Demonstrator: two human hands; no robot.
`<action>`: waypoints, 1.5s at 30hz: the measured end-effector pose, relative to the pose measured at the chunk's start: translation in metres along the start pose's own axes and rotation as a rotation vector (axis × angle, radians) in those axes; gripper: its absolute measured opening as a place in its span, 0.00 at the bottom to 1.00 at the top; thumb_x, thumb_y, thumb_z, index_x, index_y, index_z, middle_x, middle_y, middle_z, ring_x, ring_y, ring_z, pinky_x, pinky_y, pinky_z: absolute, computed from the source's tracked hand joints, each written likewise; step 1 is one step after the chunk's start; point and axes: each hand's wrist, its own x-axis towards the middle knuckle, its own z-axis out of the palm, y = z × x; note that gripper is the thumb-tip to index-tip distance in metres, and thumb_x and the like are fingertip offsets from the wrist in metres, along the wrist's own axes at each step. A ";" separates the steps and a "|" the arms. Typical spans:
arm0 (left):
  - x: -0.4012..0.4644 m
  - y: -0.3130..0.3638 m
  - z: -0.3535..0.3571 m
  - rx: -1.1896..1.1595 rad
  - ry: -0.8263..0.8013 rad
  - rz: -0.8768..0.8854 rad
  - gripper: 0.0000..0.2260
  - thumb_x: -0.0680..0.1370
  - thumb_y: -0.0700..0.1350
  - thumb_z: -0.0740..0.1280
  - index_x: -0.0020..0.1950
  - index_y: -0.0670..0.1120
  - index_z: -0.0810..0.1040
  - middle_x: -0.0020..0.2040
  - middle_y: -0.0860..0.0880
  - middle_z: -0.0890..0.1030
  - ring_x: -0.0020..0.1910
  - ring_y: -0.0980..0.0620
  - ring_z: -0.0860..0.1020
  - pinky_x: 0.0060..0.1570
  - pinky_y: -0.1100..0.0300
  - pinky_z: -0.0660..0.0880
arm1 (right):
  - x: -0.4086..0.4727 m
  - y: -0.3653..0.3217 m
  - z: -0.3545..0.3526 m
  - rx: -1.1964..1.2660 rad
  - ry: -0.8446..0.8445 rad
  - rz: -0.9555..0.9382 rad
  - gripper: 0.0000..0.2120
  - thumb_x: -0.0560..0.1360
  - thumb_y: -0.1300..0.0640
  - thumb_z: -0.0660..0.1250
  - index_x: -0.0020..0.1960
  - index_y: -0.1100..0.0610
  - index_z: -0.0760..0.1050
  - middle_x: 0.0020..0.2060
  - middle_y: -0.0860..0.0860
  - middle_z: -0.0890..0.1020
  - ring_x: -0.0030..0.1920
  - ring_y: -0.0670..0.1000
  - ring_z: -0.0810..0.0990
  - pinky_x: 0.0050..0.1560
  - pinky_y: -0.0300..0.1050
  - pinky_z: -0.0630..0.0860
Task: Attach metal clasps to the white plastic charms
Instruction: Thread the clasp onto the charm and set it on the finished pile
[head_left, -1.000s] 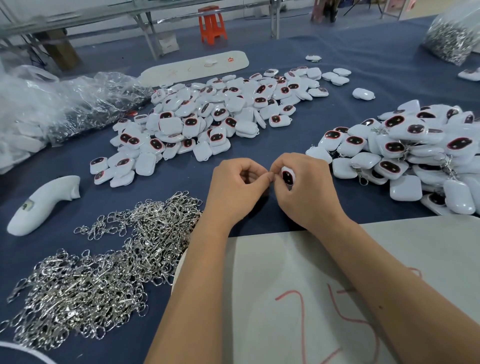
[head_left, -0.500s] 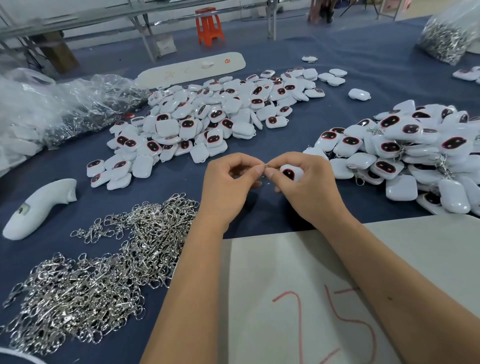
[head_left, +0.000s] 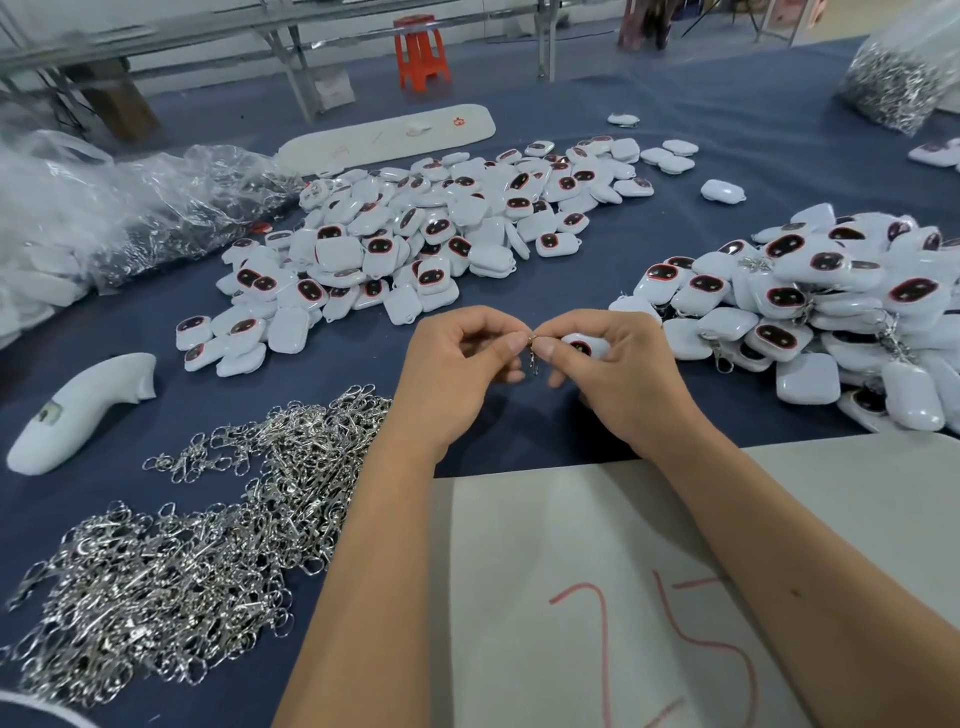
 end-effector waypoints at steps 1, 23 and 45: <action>0.000 0.000 0.000 -0.002 -0.002 0.000 0.07 0.80 0.34 0.69 0.46 0.42 0.85 0.38 0.49 0.83 0.37 0.56 0.79 0.42 0.63 0.80 | 0.000 0.000 0.000 0.004 -0.004 -0.001 0.06 0.80 0.60 0.72 0.46 0.53 0.86 0.30 0.42 0.82 0.26 0.42 0.75 0.30 0.27 0.68; -0.003 0.003 -0.013 0.192 -0.121 -0.006 0.06 0.81 0.36 0.69 0.45 0.43 0.84 0.36 0.43 0.82 0.34 0.54 0.82 0.40 0.65 0.79 | -0.001 -0.006 -0.004 -0.051 -0.131 0.064 0.09 0.81 0.62 0.70 0.46 0.54 0.86 0.27 0.43 0.79 0.23 0.41 0.73 0.29 0.26 0.66; -0.003 0.005 0.010 0.374 0.070 0.273 0.04 0.76 0.37 0.72 0.42 0.44 0.81 0.42 0.51 0.81 0.42 0.52 0.79 0.42 0.66 0.75 | 0.000 -0.007 -0.005 -0.005 0.007 0.041 0.07 0.79 0.61 0.72 0.44 0.53 0.86 0.32 0.43 0.84 0.33 0.45 0.80 0.39 0.34 0.75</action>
